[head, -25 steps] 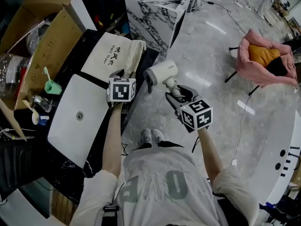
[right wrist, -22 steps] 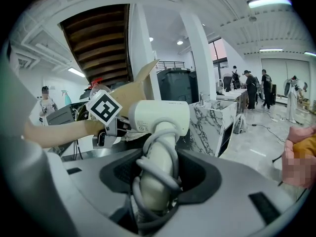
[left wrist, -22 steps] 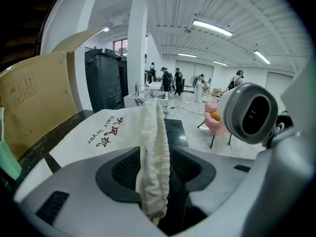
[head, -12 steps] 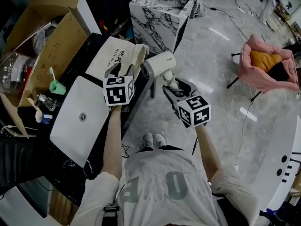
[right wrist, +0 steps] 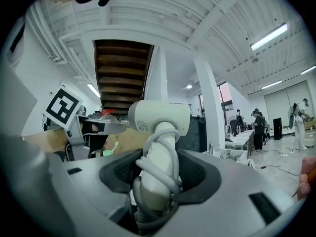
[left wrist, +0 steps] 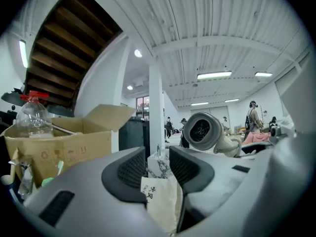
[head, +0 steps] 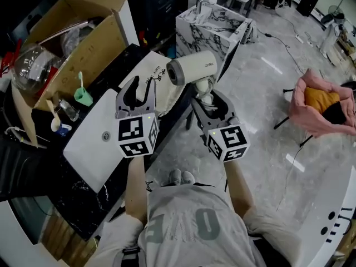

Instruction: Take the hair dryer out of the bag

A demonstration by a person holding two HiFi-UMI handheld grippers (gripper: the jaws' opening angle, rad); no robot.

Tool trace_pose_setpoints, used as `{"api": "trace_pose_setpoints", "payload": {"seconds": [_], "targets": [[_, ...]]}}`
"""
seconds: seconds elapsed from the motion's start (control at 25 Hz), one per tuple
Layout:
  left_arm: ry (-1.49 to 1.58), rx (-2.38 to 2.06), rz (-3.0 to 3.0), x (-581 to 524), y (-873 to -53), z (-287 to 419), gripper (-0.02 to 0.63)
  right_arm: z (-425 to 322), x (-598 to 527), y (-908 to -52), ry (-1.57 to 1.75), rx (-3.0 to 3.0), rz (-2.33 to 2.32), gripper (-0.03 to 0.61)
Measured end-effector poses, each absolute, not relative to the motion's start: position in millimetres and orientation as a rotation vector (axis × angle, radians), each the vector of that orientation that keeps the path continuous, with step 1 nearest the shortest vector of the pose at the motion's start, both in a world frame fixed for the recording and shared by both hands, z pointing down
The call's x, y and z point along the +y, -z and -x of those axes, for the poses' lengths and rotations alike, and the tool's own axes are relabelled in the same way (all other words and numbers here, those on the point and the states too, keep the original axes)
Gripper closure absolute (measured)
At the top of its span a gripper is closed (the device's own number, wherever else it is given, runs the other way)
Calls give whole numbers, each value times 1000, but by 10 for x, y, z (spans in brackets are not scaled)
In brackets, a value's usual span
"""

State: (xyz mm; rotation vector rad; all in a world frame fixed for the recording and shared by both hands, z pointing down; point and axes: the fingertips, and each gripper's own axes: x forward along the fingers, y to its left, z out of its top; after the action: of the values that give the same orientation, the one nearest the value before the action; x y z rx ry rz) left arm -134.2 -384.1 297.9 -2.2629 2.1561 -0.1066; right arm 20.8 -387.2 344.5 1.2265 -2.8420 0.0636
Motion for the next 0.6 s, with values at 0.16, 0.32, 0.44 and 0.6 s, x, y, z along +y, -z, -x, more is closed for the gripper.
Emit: {"api": "trace_pose_setpoints", "payload": {"seconds": [0.16, 0.32, 0.44, 0.6], "targets": [[-55, 2136, 2135, -3484, -2617, 1400, 453, -131, -3815, -3156, -32, -2967, -1279, 347], [-110, 2150, 2035, -3176, -2548, 1452, 468, -76, -3707, -3072, -10, -3039, -1318, 347], [-145, 2182, 1969, -2972, -2629, 1482, 490, -62, -3565, -3141, 31, -3062, -1300, 347], [-142, 2240, 1906, -2819, -2804, 1527, 544, -45, -3458, -3237, -9, -3080, -1283, 347]]}}
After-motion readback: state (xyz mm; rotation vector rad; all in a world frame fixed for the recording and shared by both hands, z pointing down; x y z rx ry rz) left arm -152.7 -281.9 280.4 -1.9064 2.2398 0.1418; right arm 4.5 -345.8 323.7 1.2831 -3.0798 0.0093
